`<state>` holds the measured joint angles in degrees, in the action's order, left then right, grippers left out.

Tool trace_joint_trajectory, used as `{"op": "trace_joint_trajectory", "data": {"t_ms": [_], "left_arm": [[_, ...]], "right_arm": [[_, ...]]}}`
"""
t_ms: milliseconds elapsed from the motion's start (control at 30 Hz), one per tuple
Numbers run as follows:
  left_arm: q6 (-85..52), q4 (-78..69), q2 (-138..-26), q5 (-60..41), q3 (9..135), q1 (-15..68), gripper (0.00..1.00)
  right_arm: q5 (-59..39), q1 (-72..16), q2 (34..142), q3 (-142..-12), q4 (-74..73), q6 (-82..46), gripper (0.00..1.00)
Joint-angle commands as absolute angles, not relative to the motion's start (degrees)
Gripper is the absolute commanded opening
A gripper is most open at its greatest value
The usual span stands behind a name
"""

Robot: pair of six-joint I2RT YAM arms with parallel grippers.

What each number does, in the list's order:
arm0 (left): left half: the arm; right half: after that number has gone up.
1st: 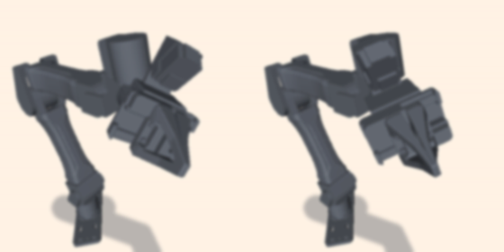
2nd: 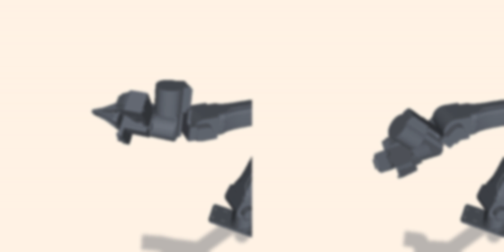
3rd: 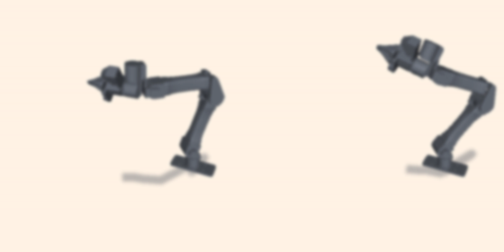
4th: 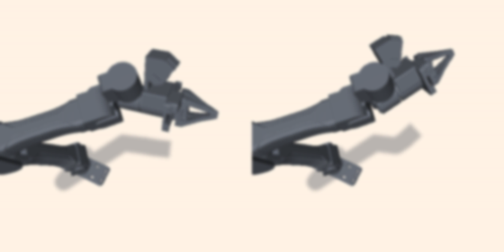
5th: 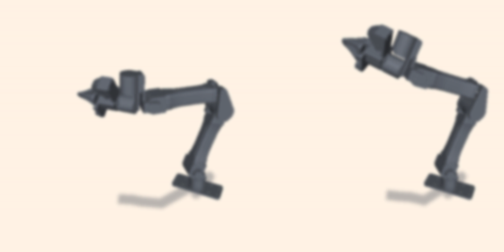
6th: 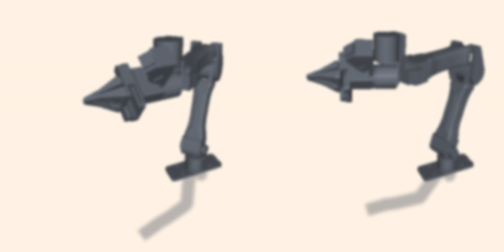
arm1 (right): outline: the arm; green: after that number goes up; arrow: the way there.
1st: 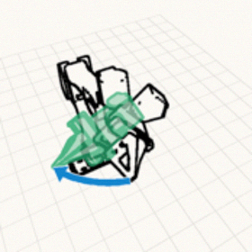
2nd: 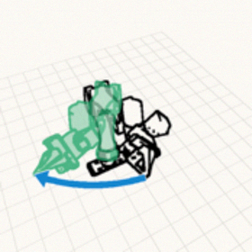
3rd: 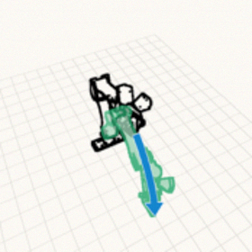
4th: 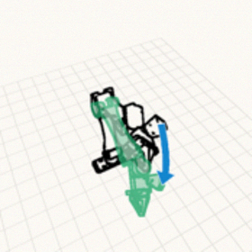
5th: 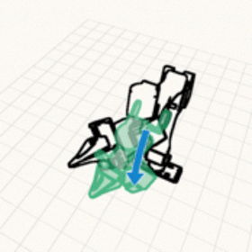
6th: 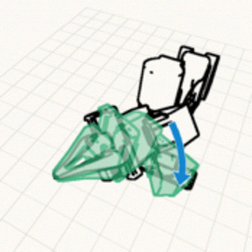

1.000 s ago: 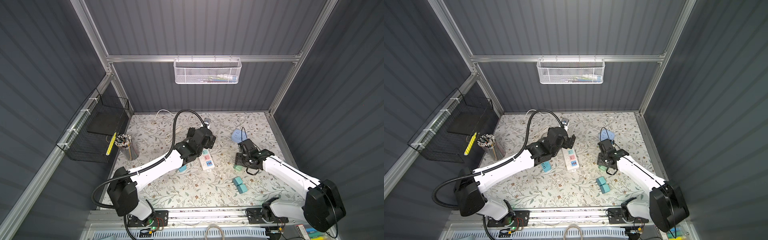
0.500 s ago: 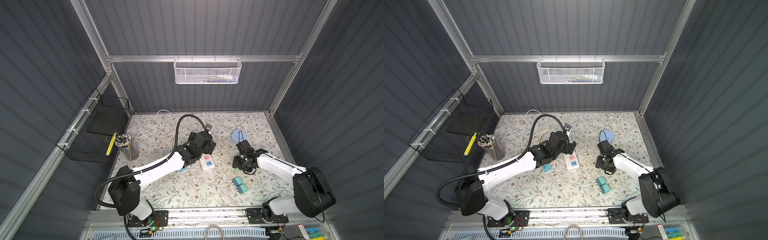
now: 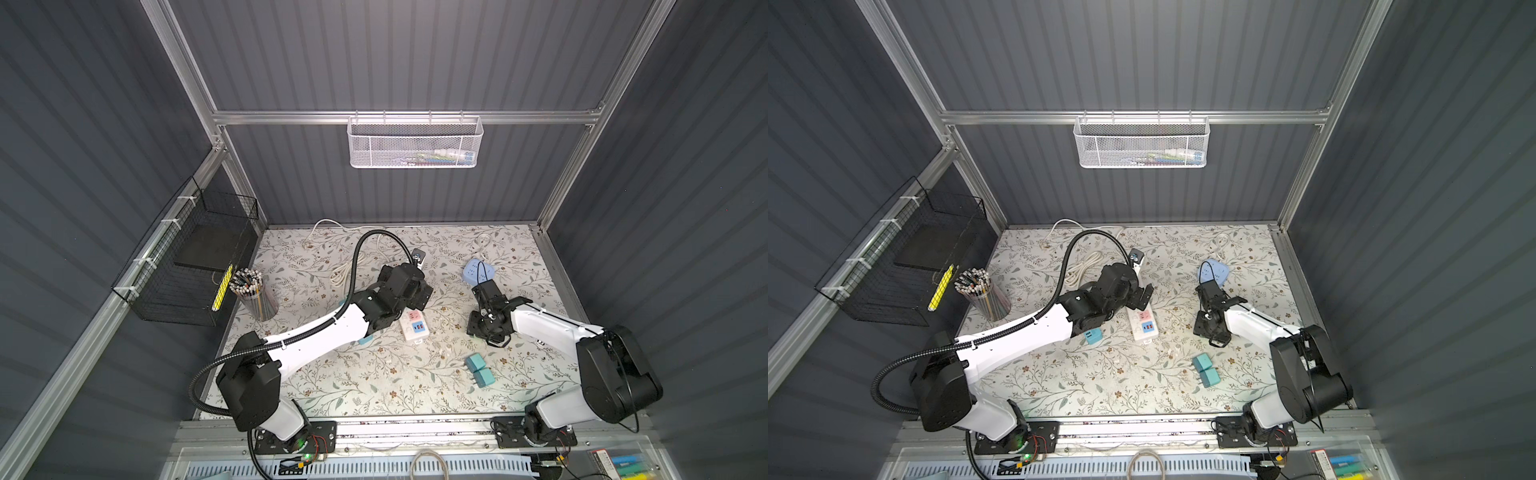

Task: Insert the plug
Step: 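Lower the right gripper over the mint charger and close on it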

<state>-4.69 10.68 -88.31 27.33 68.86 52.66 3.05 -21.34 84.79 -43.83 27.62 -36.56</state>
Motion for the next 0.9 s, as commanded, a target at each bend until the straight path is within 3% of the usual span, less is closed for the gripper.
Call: {"op": "trace_joint_trajectory", "data": {"t_ms": [0,400,867], "left_arm": [[-4.26,9.85,-87.06,26.71,68.30,52.23,1.00],[-2.78,9.14,-87.14,27.94,67.94,52.21,1.00],[-6.04,13.74,-82.70,35.20,69.12,49.41,1.00]], "right_arm": [[2.50,-21.09,83.63,-43.51,28.61,-35.40,0.49],[-0.72,-23.45,81.71,-43.25,26.94,-31.61,0.46],[-2.35,-41.98,81.17,-48.22,28.86,-30.56,0.45]]}}
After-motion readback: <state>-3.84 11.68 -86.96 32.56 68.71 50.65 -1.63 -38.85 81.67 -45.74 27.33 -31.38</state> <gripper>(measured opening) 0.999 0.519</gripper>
